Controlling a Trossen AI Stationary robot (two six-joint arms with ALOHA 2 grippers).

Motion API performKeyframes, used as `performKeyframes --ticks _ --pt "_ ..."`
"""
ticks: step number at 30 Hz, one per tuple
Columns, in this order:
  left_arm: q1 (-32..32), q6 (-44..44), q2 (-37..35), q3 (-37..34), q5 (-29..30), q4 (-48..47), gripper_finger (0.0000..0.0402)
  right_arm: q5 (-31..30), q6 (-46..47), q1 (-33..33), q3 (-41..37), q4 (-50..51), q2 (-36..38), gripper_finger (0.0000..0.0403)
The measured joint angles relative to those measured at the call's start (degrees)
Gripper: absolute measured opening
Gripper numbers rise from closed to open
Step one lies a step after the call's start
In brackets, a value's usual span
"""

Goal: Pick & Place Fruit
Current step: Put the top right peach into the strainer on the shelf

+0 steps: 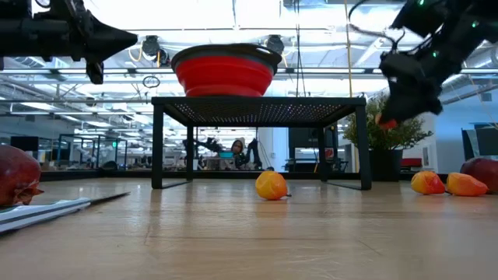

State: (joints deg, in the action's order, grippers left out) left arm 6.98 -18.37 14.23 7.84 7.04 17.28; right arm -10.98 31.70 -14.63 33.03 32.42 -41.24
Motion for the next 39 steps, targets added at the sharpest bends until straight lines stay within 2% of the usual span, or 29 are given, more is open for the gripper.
performKeyframes --ticks 7,19,23,32,39 --pt "0.00 -4.42 0.00 0.00 0.80 1.50 0.0019 -2.87 -3.75 0.00 5.06 -2.81 3.64 0.0094" --pt "0.00 -12.34 0.00 0.00 6.65 3.60 0.0031 -2.26 -12.38 0.00 7.70 -29.69 2.87 0.0098" --pt "0.00 -15.22 0.00 0.00 7.03 4.23 0.0067 -0.86 -13.37 0.03 7.70 -35.84 1.01 0.0099" --pt "0.00 -21.45 0.00 0.00 7.03 4.54 0.0195 2.35 -14.91 1.61 7.68 -48.15 -6.33 0.0100" --pt "0.00 -21.72 0.00 0.00 9.05 8.79 0.0272 3.78 -20.03 3.46 7.68 -58.89 -12.72 0.0100"
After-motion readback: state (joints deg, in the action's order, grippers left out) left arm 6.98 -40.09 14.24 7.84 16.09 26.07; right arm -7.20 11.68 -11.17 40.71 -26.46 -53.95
